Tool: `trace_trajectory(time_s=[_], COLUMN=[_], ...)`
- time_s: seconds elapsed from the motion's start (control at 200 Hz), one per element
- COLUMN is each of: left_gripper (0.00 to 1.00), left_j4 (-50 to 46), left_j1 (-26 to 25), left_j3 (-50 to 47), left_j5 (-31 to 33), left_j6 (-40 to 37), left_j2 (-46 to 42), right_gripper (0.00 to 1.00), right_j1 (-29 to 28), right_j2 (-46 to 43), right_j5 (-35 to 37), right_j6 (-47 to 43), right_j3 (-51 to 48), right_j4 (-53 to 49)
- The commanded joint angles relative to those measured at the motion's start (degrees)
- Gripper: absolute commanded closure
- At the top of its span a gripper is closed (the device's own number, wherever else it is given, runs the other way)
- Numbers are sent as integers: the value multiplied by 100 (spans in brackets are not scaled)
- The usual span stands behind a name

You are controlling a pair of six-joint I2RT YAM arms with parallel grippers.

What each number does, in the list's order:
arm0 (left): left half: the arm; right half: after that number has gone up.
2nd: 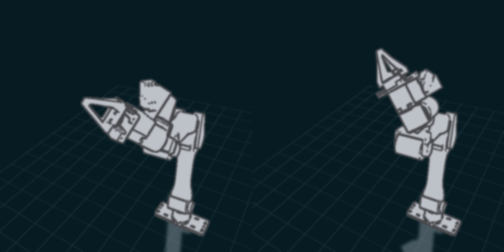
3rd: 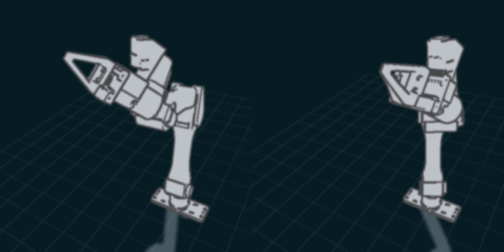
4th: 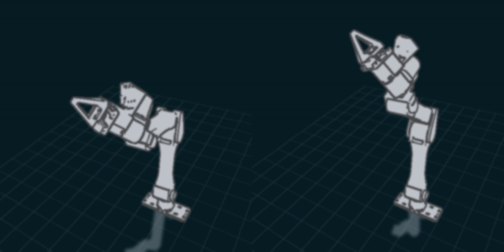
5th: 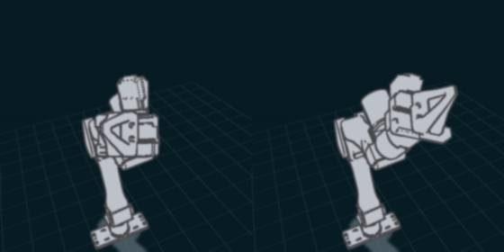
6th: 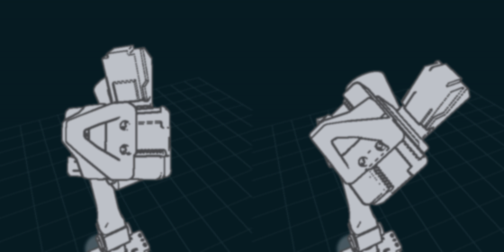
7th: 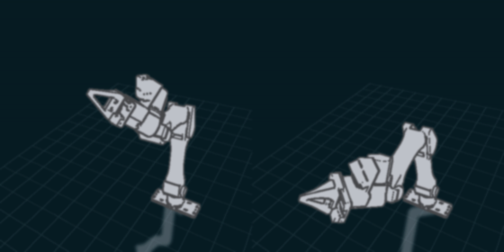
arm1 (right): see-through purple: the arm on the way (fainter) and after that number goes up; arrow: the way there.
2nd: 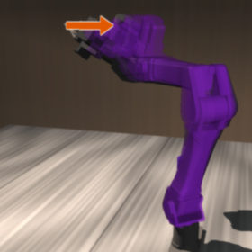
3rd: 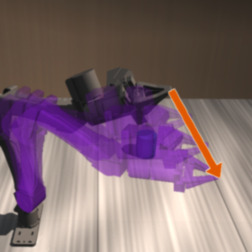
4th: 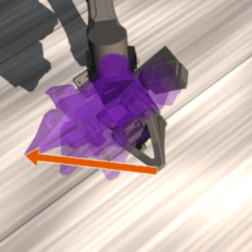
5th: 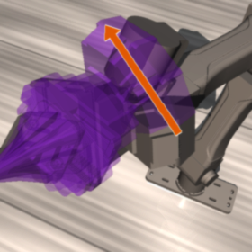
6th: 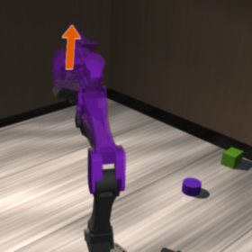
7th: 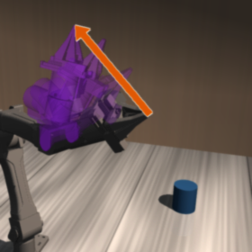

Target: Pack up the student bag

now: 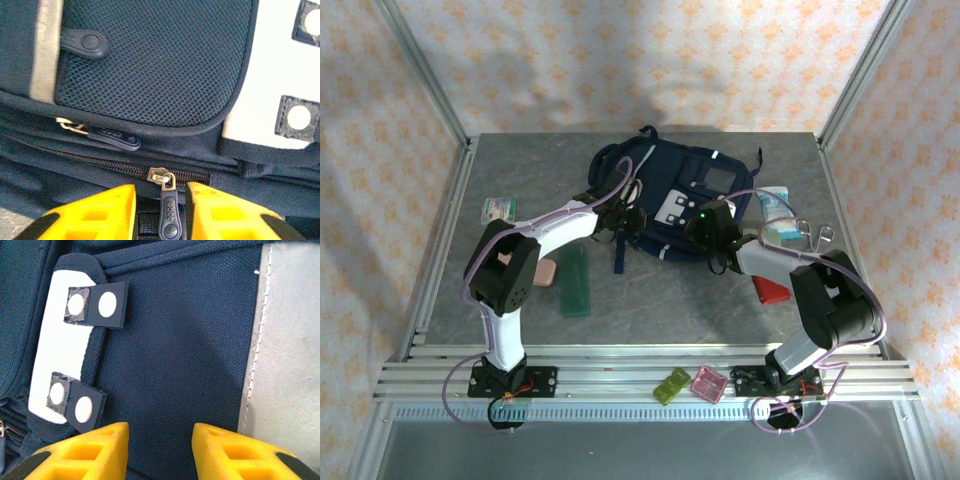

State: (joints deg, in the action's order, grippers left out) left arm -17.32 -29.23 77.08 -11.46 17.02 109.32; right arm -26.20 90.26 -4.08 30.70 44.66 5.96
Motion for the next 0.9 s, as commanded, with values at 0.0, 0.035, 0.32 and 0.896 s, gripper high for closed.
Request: trace_trajectory(time_s=[0.0,0.035,0.32,0.896], left_gripper=[65,64,60,61], left_j4=[-101,-89,-286,-998], left_j1=[15,22,-280,-847], left_j3=[-4,-9,32,768], left_j5=[96,69,665,1927], left_j6=[1,20,129,-71], left_j2=[-65,-46,105,846], right_gripper=[61,61,62,62], right_j1=[14,18,18,18], right_j2=[194,195,229,203], right_j5=[-146,-140,-142,-172], right_j6=[200,200,193,217], right_j3=[-248,-254,-257,-261], right_j4=[-532,-534,-525,-508])
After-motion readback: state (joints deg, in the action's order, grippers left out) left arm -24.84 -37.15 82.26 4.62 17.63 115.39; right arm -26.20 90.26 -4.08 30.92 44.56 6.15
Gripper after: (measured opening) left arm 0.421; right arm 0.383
